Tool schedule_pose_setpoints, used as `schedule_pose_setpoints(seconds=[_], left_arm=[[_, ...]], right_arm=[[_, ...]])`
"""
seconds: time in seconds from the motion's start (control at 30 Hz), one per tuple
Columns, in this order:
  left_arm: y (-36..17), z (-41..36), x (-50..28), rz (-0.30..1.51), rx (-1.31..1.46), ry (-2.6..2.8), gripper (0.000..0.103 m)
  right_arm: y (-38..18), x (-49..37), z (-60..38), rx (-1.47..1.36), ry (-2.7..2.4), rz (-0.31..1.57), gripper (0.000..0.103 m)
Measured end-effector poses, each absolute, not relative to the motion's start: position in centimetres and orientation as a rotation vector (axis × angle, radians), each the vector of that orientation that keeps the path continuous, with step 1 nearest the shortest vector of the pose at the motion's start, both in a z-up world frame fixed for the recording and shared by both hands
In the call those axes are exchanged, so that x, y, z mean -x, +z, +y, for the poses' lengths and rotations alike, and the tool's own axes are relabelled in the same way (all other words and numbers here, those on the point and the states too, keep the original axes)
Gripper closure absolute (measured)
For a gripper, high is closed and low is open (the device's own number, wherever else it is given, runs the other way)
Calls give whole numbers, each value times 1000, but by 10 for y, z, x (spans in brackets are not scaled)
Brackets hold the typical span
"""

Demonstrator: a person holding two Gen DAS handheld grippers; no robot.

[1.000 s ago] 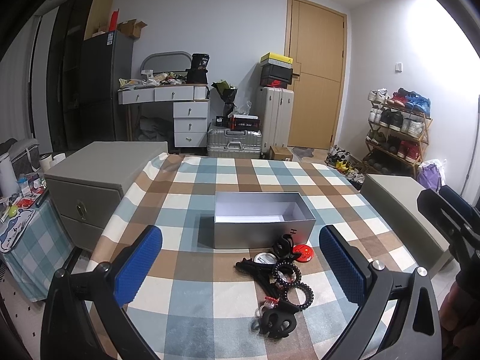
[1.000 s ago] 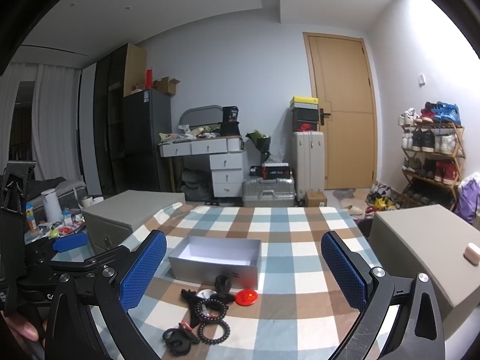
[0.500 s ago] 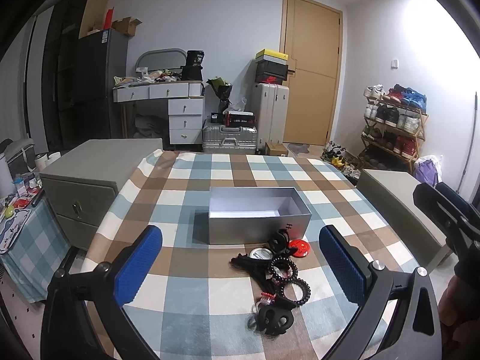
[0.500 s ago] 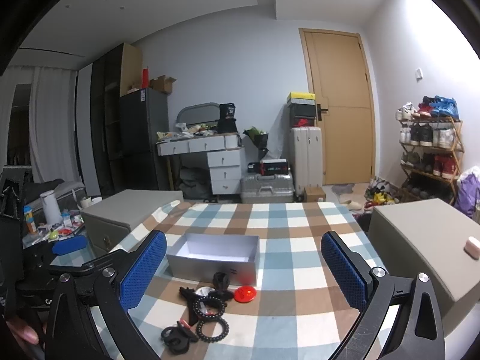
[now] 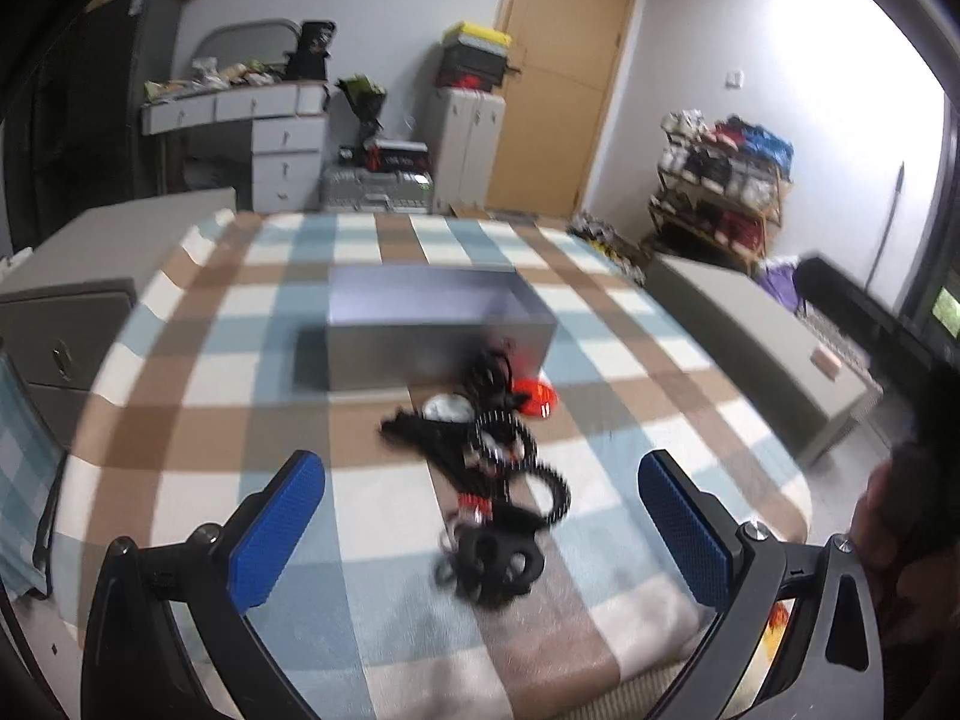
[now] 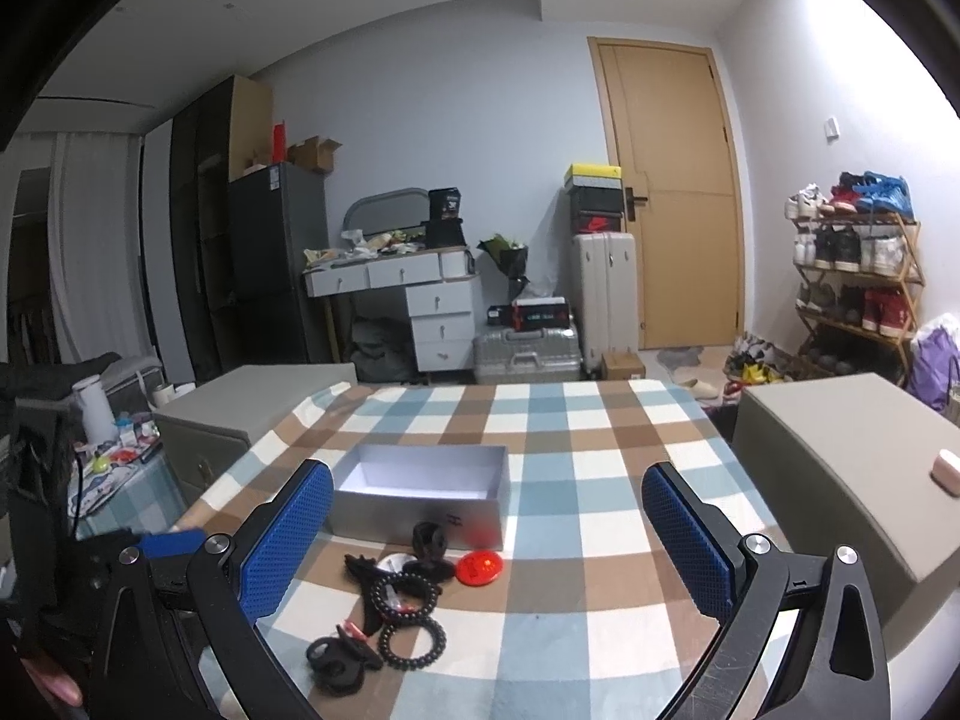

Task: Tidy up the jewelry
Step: 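Grasp a black claw clip with the left tool while the right tool grasps a black coiled hair tie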

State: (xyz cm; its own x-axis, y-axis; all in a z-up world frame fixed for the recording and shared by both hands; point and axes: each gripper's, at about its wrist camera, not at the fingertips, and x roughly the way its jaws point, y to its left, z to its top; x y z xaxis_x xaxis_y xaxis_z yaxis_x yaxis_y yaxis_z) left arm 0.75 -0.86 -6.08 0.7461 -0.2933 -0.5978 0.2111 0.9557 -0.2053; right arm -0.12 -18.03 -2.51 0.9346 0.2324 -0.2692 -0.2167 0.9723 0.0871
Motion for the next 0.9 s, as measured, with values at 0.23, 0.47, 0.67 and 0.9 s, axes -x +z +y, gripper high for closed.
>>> schedule_pose_setpoints(seconds=[0.23, 0.47, 0.67, 0.9], left_arm=[[-86, -20, -8, 793, 92, -373, 1], [-99, -19, -16, 854, 74, -405, 13], [-109, -20, -23, 867, 55, -413, 41], [-113, -20, -24, 881, 44, -426, 69]], right_arm=[[-41, -6, -182, -64, 236, 339, 0], [-62, -17, -183, -64, 240, 417, 0], [-82, -30, -196, -141, 256, 520, 0], [-98, -37, -204, -211, 273, 612, 0]])
